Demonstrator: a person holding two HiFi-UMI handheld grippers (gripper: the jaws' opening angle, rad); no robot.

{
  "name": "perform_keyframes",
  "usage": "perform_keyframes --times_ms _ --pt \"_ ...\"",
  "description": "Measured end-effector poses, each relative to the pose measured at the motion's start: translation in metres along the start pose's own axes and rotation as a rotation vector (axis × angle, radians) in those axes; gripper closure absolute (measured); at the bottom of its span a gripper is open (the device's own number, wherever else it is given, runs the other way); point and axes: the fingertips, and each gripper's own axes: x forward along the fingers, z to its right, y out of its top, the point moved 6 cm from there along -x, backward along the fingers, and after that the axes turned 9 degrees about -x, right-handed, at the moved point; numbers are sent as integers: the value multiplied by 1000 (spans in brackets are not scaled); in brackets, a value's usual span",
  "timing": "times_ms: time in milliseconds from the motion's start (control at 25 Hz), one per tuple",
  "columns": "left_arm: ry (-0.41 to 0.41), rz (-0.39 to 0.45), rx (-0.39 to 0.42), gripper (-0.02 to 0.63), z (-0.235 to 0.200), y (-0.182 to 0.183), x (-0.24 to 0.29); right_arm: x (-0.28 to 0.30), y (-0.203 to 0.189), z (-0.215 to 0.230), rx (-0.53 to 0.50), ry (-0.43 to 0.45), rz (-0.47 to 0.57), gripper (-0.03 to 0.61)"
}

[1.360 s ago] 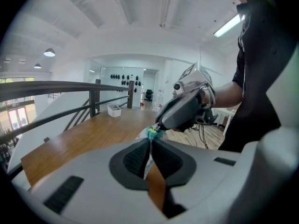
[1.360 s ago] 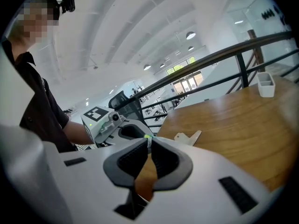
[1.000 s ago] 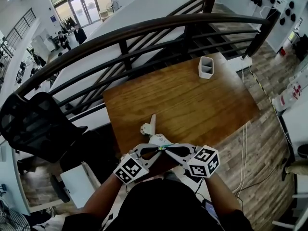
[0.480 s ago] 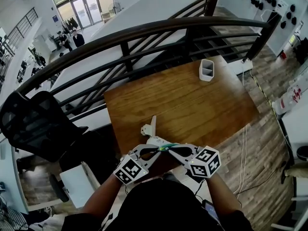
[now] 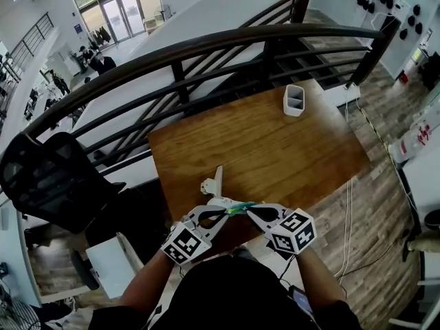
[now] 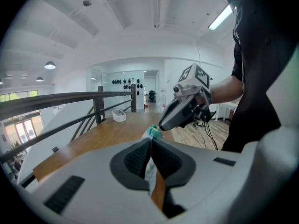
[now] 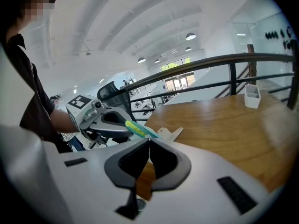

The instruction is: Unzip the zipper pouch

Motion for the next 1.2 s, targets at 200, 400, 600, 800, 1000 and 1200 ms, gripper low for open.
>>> perform_keyframes --times_ms 200,400,600,800,1000,1200 --pt "9 6 14 597 0 0 -1 -1 -3 5 -33 -34 -13 577" --pt "13 11 23 597 -1 1 -2 -4 -6 12 -25 -58 -8 576" --pt "26 35 -11 598 -7 4 -5 -8 -7 18 -40 -86 -12 575" --pt "25 38 -11 598 -10 5 -5 -9 -4 22 -65 -109 -23 575" --pt "18 36 10 597 -11 7 -4 -9 -3 25 -72 -131 -28 575" --pt "16 44 5 598 -12 8 -6 -9 -3 28 -84 -152 -38 575"
